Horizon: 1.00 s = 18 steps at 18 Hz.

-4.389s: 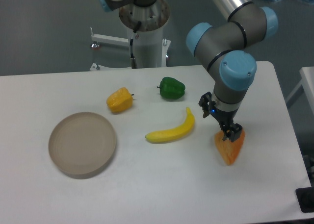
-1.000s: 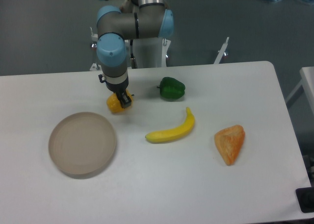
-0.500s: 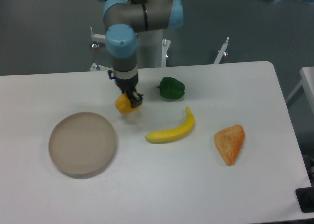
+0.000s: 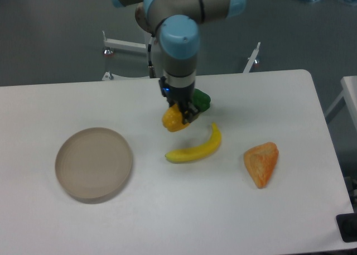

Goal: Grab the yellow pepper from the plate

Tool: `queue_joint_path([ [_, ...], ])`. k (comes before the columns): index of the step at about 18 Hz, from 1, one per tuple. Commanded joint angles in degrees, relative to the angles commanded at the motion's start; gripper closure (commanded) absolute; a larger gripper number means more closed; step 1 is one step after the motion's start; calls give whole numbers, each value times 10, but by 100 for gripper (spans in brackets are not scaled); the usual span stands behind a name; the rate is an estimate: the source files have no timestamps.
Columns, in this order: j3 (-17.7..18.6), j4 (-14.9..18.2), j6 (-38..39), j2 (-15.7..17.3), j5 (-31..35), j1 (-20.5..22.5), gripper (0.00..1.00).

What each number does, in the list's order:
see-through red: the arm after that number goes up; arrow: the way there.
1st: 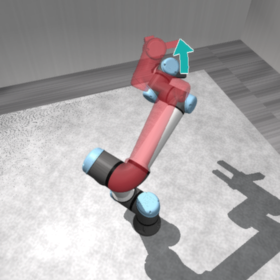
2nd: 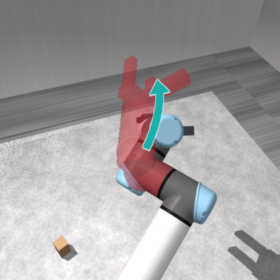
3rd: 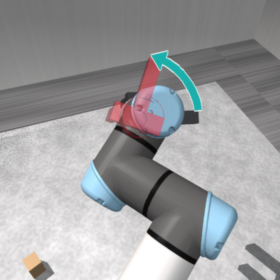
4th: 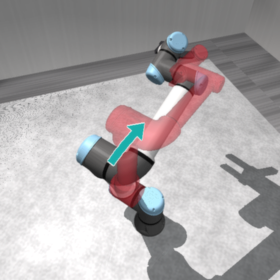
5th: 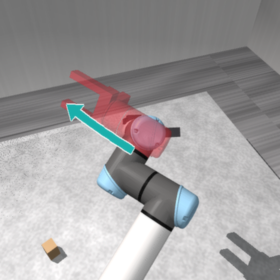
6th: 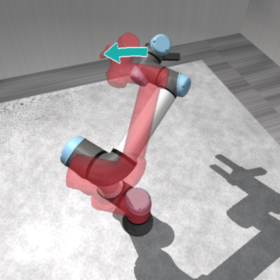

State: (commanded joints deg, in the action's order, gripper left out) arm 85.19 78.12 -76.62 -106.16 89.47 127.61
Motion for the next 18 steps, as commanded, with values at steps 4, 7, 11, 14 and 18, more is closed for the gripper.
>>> queue_joint_path([
  [4,-52,23,-61,-39,2,23,97],
  [7,-75,20,-86,-67,17,33,97],
  [11,-94,19,-103,-85,20,39,97],
  [14,-103,18,-103,-94,19,38,97],
  [18,-103,18,-103,-94,21,38,97],
])
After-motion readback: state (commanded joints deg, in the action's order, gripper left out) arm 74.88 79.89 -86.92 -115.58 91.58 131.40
